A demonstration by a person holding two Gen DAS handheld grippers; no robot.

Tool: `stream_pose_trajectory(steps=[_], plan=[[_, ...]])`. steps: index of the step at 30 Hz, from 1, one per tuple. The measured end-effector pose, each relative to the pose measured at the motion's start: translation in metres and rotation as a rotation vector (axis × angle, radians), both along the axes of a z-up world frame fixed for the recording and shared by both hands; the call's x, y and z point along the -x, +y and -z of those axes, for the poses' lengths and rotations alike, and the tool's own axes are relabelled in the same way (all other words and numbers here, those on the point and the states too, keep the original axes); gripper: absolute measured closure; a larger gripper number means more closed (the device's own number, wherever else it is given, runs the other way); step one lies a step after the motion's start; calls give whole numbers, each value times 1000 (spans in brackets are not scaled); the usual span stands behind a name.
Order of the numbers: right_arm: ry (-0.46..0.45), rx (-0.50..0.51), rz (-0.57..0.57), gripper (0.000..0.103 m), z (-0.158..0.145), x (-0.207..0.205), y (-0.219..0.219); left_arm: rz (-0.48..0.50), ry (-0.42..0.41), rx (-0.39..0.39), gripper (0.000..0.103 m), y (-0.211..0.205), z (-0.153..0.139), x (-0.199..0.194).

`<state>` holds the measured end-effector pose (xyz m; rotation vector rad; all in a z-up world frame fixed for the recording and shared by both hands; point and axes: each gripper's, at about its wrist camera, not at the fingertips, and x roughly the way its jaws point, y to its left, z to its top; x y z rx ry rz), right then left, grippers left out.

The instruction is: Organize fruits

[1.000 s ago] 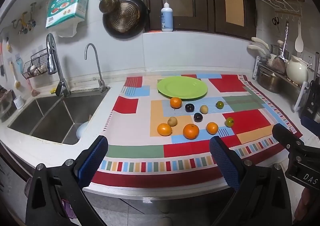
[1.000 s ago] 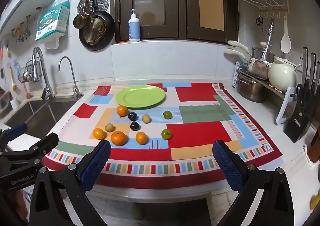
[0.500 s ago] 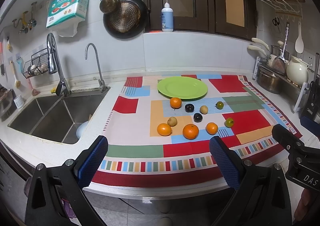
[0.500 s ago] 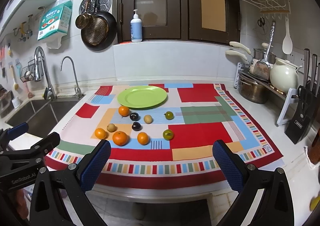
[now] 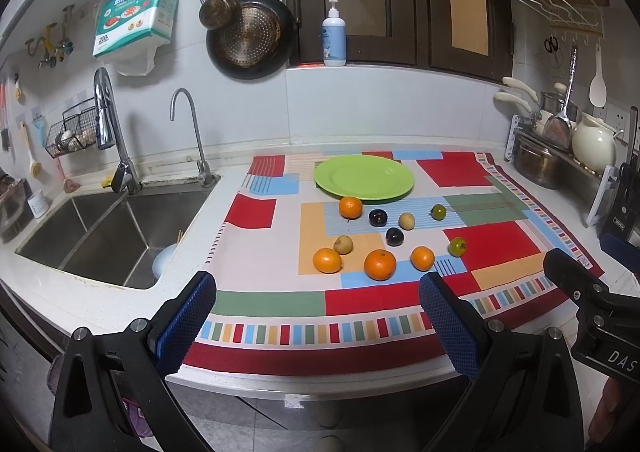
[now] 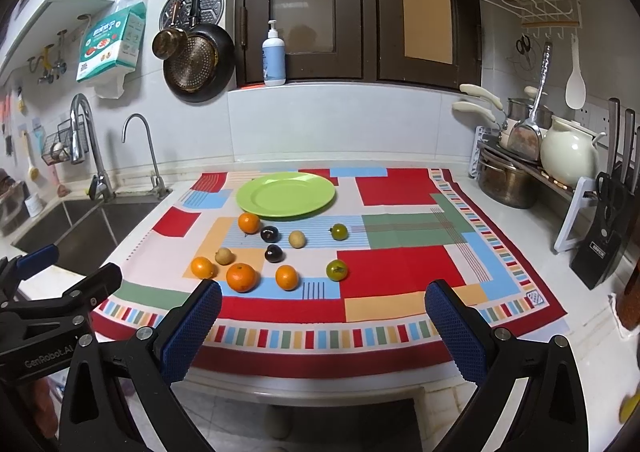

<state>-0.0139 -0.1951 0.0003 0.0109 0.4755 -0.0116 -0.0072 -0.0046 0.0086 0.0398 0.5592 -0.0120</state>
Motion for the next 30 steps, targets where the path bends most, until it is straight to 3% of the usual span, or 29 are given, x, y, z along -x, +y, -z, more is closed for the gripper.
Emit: stream_pose_trajectory(steps=[30], plan=[[-6,0,-7,0,-2,1,1,0,-5,0,0,-1,1,1]])
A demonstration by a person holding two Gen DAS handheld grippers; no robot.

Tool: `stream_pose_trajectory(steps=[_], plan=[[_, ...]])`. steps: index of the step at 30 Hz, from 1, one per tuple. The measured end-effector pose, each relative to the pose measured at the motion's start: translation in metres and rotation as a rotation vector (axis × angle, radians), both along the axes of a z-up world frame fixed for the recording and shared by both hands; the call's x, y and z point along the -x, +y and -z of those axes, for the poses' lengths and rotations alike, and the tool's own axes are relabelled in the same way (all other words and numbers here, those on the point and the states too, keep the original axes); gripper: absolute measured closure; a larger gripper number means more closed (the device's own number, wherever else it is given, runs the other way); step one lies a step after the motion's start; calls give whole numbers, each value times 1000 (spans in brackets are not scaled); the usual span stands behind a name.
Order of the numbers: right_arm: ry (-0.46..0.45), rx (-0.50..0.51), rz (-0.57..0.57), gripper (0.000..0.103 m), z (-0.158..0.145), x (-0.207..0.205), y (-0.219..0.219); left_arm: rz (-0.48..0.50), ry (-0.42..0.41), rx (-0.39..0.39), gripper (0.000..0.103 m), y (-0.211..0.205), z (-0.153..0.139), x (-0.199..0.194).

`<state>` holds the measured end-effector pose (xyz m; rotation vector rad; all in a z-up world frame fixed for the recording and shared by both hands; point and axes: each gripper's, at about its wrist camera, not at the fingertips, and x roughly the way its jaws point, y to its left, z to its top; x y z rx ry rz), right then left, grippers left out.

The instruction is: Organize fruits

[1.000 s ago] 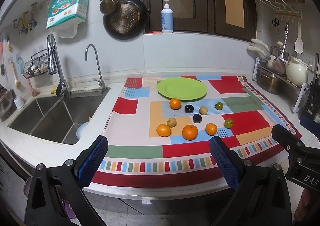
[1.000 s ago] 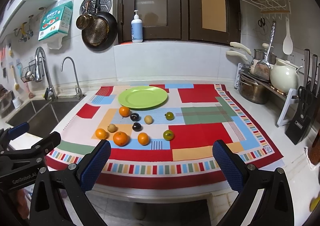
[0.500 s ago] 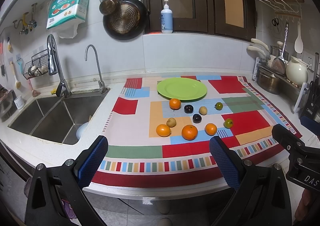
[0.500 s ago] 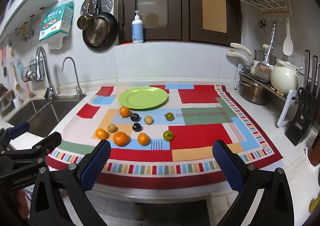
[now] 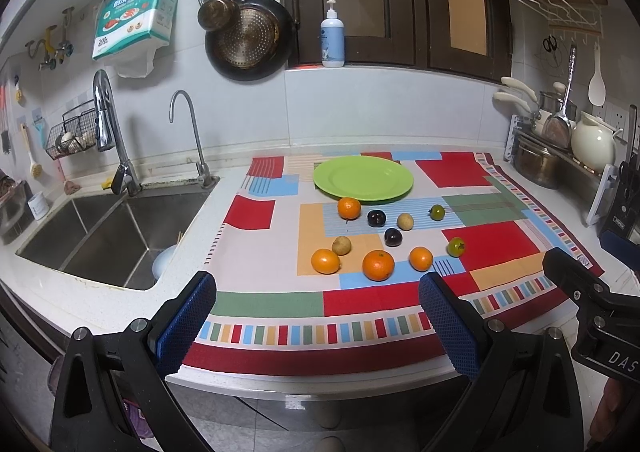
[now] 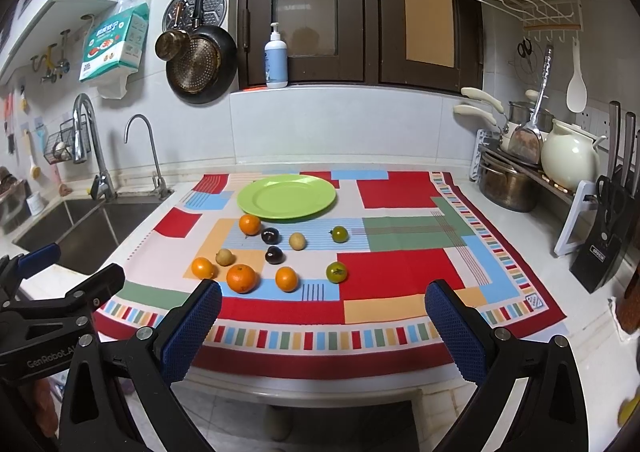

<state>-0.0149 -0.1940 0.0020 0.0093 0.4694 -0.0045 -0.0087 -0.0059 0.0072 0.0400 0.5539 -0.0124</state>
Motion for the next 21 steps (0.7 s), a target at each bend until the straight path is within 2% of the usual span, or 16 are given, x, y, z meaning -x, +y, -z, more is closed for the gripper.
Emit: stream_pose_trajectory(steps=[14,21], plan=[[-3,12,-9,0,1,-2,2,25,11,-13,0,-7,6,-11],[-15,48,-42,0,2,-17,1,55,-7,-39,0,-11,9,-25]])
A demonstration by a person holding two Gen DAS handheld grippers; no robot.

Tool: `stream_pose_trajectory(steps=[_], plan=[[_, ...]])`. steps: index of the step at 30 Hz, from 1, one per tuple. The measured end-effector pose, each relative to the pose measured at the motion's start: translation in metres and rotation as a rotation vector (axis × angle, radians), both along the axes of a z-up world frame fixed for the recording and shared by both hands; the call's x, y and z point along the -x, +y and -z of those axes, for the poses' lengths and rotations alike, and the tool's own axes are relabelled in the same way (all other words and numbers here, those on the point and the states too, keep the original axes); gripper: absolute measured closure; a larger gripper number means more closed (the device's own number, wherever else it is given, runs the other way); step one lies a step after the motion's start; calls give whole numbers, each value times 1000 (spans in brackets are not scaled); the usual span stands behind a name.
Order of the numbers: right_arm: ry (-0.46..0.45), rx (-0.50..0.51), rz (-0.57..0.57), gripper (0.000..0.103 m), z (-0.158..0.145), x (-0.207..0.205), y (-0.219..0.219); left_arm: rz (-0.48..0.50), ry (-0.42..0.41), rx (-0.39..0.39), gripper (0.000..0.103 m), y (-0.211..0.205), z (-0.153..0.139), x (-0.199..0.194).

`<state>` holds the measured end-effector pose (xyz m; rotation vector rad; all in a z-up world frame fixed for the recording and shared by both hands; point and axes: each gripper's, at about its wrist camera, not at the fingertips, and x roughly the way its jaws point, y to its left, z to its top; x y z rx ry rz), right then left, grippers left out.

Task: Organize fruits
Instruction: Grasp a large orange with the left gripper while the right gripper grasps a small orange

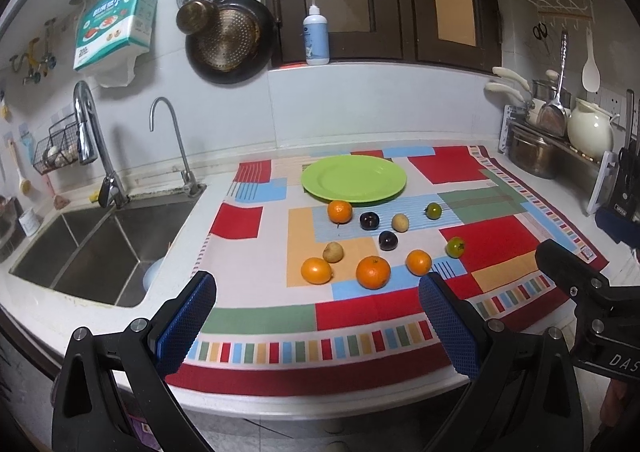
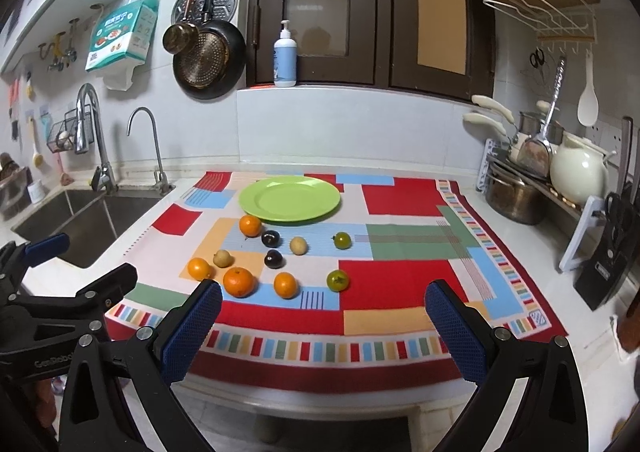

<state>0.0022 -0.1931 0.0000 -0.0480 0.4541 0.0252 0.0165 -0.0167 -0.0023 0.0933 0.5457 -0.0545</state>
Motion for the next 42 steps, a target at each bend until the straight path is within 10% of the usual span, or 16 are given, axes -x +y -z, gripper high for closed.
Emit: stream_pose_trajectory(steps=[12,26,42], plan=[[48,31,-76,8,15,-48,5,167,10,-47,20,-10,20,-40],[233,-5,-173,40,62,-116,15,368,136,-105,44,-28,63,-99],[386,-35,-223,60,101,-161,28,495,297,-41,55,-27,98,-138]])
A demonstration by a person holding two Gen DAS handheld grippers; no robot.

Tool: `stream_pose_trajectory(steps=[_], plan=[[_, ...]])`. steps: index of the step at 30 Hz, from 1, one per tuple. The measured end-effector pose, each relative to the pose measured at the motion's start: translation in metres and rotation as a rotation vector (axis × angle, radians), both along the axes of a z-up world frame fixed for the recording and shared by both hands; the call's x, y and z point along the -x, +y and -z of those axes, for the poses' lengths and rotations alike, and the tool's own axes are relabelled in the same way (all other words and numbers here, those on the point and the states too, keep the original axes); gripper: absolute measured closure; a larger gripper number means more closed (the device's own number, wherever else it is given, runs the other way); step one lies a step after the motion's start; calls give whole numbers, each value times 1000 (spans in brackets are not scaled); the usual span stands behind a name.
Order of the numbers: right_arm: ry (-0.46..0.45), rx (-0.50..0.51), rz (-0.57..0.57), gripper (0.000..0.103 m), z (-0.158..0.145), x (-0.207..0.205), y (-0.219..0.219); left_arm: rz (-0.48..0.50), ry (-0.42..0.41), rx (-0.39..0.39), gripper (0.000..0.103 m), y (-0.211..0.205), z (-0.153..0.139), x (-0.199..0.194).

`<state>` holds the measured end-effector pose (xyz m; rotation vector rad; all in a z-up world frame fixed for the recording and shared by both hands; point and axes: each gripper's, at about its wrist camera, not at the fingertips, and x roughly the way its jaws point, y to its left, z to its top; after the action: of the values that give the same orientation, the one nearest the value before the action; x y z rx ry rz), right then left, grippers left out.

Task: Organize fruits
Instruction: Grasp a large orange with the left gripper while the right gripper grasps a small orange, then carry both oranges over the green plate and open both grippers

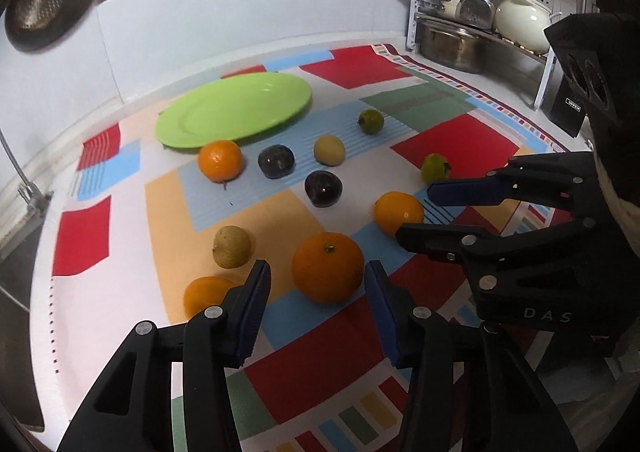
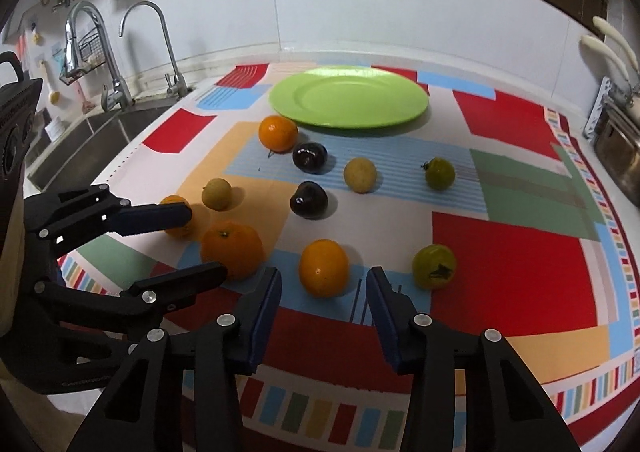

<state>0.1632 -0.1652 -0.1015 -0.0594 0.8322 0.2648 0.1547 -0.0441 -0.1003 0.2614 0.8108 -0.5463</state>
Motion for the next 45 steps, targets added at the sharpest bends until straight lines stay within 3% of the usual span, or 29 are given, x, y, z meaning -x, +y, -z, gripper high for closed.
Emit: stream_pose_trajectory(steps=[9,20,34,45], plan=[[34,-17,4,66,9,-11,0,26,61,30,62,-2,8,-10],[47,-40,27,71,11,-14,0,9,69,49,63,4,-1,-13],[-30,-84,62,71,-29,-8,8,-10,-33,56,63,21,-50,-12],[-116,-71,86,71,-55,-30,11,-62,-77,79,63,29,-65,-52]])
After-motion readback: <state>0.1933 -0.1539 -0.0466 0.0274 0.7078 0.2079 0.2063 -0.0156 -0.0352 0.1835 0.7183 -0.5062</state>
